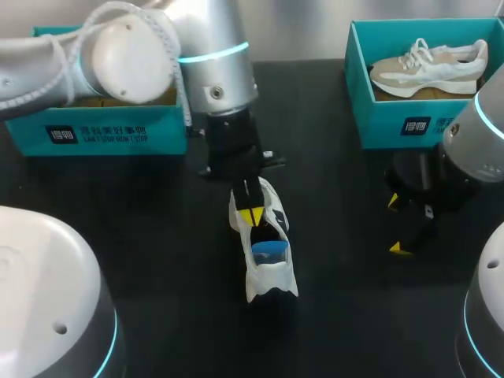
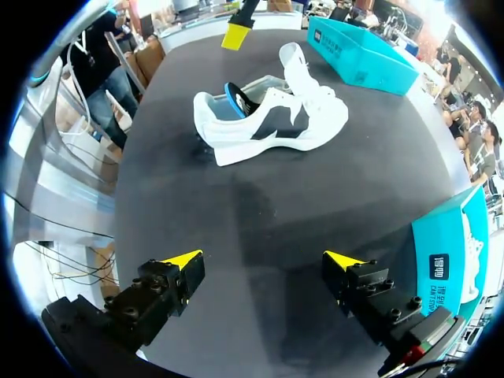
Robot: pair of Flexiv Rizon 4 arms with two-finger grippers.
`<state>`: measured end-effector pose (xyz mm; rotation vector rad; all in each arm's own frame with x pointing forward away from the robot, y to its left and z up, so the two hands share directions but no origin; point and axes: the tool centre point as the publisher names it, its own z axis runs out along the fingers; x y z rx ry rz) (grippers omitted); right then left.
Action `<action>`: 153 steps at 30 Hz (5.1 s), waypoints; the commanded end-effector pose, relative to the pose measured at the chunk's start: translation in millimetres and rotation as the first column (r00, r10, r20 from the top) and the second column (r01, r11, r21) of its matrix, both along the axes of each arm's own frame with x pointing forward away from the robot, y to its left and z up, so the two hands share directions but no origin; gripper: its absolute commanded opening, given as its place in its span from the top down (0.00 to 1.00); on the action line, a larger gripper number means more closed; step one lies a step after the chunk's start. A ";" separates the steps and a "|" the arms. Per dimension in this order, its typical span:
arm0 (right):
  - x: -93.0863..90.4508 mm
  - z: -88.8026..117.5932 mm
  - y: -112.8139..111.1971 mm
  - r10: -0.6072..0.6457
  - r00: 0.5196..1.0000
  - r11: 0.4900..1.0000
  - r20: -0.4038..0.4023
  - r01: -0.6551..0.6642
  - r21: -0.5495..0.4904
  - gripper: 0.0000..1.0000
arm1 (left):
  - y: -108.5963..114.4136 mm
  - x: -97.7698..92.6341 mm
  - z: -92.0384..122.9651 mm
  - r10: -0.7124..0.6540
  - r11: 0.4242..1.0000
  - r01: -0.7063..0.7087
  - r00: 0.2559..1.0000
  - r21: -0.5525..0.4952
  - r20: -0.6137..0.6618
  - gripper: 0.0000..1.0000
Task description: Take the shoe out of the shoebox, open the shoe tongue, remove and reinsert the insole, then place the shoe into the shoebox
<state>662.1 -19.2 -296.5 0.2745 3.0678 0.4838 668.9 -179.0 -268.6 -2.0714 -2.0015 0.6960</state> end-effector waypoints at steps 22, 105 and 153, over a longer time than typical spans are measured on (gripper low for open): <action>-1.1 -0.6 0.4 -0.002 1.000 1.000 0.002 0.002 -0.003 0.00 | -23.9 -20.0 -65.0 -0.025 0.999 0.025 1.000 0.048 0.000 1.00; -1.1 -0.6 0.4 -0.002 1.000 1.000 0.002 0.002 -0.003 0.00 | -43.9 -26.6 -122.2 0.065 0.997 -0.072 0.983 0.036 0.172 1.00; -1.1 -0.6 0.4 -0.002 1.000 1.000 0.002 0.002 -0.003 0.00 | -37.3 -22.4 -157.7 0.043 0.989 -0.074 0.972 0.125 0.233 1.00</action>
